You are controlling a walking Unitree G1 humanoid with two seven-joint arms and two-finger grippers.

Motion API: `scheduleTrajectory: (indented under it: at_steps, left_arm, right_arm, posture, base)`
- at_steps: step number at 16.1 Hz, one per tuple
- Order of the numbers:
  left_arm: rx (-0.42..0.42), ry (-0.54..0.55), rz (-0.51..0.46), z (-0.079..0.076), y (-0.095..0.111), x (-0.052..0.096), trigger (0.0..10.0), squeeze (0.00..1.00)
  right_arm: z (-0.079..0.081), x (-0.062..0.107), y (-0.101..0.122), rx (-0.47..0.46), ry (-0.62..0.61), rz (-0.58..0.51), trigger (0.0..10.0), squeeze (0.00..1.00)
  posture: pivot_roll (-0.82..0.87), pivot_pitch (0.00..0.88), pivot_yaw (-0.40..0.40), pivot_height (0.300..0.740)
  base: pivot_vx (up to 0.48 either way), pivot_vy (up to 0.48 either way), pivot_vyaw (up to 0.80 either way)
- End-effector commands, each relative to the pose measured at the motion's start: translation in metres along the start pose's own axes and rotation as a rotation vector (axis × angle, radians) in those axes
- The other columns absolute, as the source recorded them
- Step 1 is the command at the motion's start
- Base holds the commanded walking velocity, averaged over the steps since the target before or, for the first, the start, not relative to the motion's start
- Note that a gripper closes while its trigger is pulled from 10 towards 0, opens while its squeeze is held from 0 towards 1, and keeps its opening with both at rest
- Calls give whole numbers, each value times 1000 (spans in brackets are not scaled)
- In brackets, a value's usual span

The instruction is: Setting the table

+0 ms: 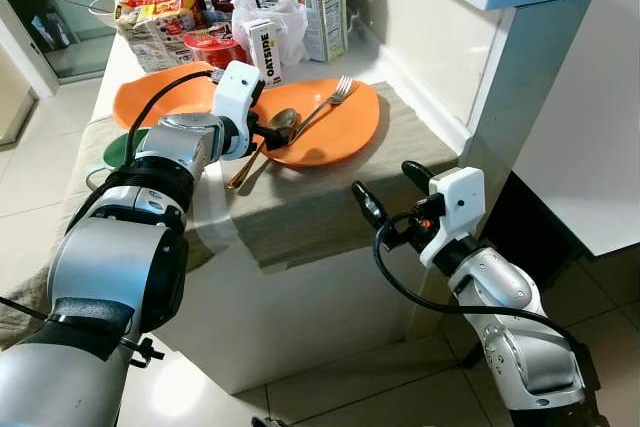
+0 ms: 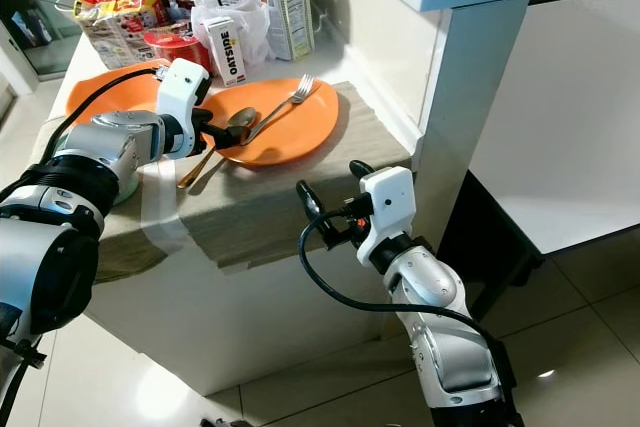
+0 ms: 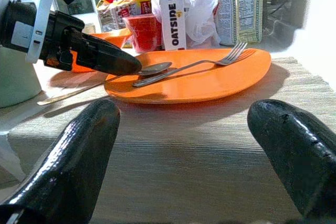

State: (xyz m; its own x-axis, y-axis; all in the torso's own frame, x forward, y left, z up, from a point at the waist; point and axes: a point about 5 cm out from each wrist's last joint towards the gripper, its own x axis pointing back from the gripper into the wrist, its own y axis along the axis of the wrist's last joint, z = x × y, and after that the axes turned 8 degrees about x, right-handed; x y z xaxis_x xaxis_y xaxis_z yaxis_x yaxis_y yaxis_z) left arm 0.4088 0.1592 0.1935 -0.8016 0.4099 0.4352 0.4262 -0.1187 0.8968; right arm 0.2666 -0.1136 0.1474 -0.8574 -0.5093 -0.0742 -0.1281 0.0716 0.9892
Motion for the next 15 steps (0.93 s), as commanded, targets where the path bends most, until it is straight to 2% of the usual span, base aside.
scheduleTrajectory:
  at_steps: [1, 7, 15]
  left_arm:
    - [-14, 9, 29, 2, -5, 0, 10000, 0]
    - [4, 51, 50, 8, -15, 1, 10000, 0]
    - [66, 49, 59, 8, -22, -1, 10000, 0]
  right_arm:
    - [3, -3, 5, 5, 10, -14, 10000, 0]
    - [5, -2, 4, 3, 12, -10, 10000, 0]
    - [6, -1, 2, 2, 12, -1, 10000, 0]
  posture:
    - [-135, 0, 134, 740]
    - [-145, 0, 140, 740]
    - [-152, 0, 141, 740]
  base:
    - [0, 0, 0]
    - [0, 0, 0]
    - [0, 0, 0]
